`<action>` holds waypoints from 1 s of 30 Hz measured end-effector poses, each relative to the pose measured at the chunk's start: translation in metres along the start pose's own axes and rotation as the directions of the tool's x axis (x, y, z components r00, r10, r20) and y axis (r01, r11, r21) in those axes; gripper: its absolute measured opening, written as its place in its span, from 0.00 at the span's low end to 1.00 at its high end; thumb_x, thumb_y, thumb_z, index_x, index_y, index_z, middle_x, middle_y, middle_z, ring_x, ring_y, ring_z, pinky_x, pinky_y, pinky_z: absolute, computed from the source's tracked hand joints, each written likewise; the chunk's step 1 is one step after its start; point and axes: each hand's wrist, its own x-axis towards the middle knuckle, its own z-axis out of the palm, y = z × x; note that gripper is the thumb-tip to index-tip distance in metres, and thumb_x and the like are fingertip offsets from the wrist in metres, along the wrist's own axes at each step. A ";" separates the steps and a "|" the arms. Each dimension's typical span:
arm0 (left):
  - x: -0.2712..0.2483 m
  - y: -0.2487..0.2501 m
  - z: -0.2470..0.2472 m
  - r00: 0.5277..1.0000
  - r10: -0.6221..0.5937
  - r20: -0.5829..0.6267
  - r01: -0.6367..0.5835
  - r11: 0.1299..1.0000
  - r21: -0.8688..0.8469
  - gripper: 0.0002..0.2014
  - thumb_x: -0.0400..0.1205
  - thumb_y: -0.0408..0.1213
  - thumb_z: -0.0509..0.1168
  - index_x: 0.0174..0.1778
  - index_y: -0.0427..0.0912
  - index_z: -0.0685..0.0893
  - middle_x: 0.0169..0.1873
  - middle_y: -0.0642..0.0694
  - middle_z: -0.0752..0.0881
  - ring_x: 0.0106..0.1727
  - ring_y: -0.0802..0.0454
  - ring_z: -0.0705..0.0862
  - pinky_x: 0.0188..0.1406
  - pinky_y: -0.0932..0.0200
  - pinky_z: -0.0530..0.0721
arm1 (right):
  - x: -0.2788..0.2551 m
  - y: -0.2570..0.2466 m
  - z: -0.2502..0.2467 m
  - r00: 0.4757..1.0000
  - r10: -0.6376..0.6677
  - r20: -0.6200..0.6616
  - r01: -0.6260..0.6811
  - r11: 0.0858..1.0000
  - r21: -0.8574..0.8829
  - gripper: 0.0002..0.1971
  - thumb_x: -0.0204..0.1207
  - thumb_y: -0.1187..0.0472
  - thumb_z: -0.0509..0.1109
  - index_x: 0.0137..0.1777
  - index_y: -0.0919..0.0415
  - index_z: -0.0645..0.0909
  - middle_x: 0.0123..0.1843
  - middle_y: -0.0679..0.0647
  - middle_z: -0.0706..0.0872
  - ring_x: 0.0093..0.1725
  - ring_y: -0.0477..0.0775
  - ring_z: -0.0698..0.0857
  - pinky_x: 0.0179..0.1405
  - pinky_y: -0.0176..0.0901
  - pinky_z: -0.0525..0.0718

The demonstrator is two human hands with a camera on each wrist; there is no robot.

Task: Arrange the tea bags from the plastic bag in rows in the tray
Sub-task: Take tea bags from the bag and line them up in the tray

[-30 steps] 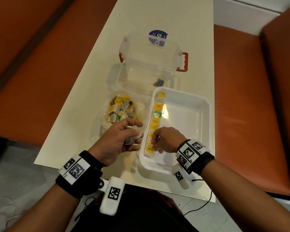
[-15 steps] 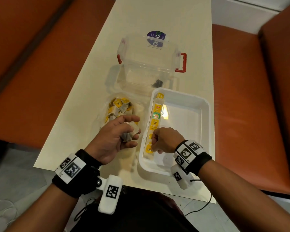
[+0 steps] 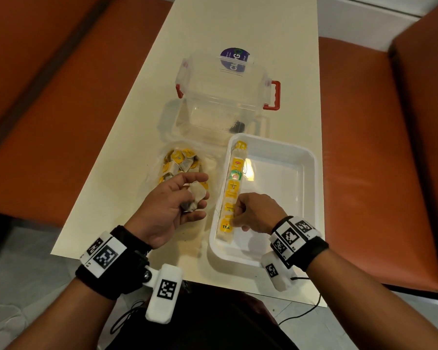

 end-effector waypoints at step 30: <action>0.018 -0.019 0.048 0.990 -0.023 0.139 0.019 0.999 0.032 0.14 0.83 0.32 0.69 0.65 0.46 0.84 0.44 0.44 0.89 0.46 0.50 0.88 0.37 0.58 0.89 | -0.068 0.003 -0.042 0.953 -0.084 -0.292 0.258 0.733 0.630 0.02 0.78 0.64 0.76 0.48 0.62 0.87 0.37 0.52 0.88 0.31 0.46 0.83 0.33 0.40 0.79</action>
